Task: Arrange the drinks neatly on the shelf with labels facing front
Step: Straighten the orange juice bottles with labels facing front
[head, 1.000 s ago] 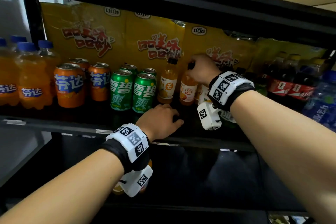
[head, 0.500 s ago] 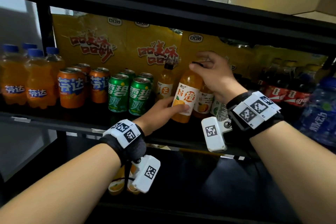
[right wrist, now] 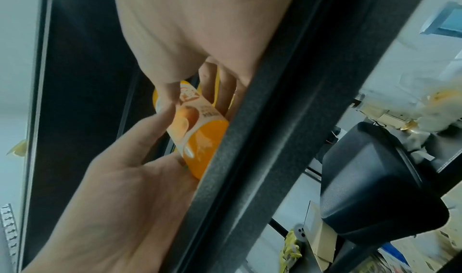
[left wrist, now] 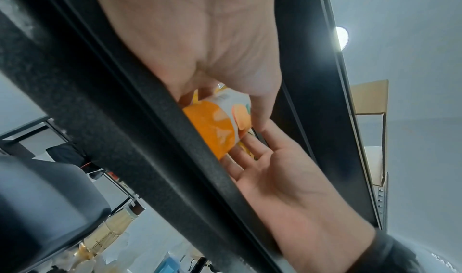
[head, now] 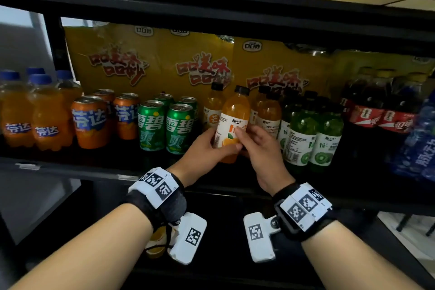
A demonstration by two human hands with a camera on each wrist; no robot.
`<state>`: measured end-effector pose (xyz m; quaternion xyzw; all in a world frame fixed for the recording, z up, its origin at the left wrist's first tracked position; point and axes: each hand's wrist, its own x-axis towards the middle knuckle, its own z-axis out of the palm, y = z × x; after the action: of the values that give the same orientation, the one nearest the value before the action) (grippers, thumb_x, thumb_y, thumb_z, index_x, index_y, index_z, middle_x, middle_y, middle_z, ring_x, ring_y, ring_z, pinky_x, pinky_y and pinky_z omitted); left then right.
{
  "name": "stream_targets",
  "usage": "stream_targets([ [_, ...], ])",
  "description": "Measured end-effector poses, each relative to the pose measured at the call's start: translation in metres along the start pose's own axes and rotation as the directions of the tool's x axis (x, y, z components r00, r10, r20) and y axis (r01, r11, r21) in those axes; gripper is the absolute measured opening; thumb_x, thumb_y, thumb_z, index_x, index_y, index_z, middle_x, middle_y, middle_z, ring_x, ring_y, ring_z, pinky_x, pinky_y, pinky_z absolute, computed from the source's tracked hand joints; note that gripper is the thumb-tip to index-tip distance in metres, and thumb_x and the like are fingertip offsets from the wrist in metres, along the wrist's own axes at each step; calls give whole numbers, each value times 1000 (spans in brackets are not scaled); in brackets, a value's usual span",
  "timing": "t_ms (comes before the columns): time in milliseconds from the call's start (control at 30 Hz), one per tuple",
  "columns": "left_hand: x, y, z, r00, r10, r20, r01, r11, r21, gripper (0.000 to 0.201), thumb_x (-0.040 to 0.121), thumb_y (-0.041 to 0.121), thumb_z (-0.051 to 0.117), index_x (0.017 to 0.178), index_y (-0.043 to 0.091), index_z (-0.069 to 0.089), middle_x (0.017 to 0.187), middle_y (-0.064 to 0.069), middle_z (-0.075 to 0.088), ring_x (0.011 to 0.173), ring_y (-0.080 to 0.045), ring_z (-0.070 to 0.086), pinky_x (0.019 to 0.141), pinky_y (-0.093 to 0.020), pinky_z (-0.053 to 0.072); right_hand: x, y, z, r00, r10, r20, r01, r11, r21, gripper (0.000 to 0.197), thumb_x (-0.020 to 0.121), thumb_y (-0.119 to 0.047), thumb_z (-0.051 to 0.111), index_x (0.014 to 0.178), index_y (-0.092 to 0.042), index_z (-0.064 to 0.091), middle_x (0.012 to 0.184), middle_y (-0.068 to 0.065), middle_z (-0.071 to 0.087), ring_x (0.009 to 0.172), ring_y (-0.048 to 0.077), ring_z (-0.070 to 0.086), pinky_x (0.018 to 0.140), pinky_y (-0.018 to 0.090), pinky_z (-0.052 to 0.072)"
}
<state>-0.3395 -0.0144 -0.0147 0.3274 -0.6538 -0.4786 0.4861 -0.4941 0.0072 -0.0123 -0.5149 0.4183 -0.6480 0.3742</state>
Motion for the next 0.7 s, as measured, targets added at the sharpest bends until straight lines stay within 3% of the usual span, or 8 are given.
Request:
stream_targets([
  [100,3,0,-2,999,-30,36,33,998,-62,44,94,14,71,136,23,61,120,5,75,111,-10,70,95,-25,55,0,6,-1,1000,-14,9,14,1000,12,41,90,-45,70,123,-21,71,121,0,76,116,17,70,106,47,54],
  [167,4,-1,-2,999,-30,36,32,998,-53,44,92,11,73,134,22,62,118,6,75,109,-8,71,90,-22,56,3,8,-2,1000,2,-2,-2,1000,6,25,101,-37,63,121,-24,72,122,-1,75,116,16,70,107,47,53],
  [233,5,-3,-2,999,-33,22,34,998,-44,49,88,10,77,134,15,61,117,1,76,107,-10,72,86,-22,58,5,10,-2,1000,8,-13,-9,1000,-18,24,103,-36,61,122,-26,71,123,-2,74,117,14,69,107,46,53],
  [333,4,-6,-3,999,-28,-36,25,997,-69,59,80,14,85,131,14,56,117,-2,74,105,-10,72,83,-23,58,5,14,-3,1000,-6,12,6,998,-60,46,94,-38,74,135,-20,64,128,2,72,120,17,67,104,42,54],
  [433,3,-4,-2,999,-11,-40,9,998,-56,61,77,18,88,129,19,56,118,1,73,105,-4,70,82,-19,57,6,16,-6,1000,10,-16,-10,1000,2,52,83,-25,85,129,-17,62,115,5,76,108,19,73,91,33,59],
  [533,1,1,0,999,-30,27,32,998,-56,49,88,20,79,134,22,61,121,3,74,111,-7,69,89,-21,56,5,15,-7,999,23,-28,-22,998,54,37,89,-23,79,122,-16,64,108,5,79,103,19,76,87,30,60],
  [600,0,5,0,994,-78,70,86,990,-109,39,96,17,67,134,22,63,120,1,75,111,-14,71,86,-22,57,4,14,-7,999,24,-26,-22,998,65,31,94,-25,74,122,-16,65,109,4,79,102,17,76,86,31,60],
  [700,1,6,-4,990,-121,73,131,980,-149,38,97,11,59,133,24,64,119,-3,76,110,-24,72,90,-34,59,3,12,-6,1000,22,17,-22,998,54,28,98,-24,69,124,-17,65,112,3,78,105,16,75,85,30,60],
])
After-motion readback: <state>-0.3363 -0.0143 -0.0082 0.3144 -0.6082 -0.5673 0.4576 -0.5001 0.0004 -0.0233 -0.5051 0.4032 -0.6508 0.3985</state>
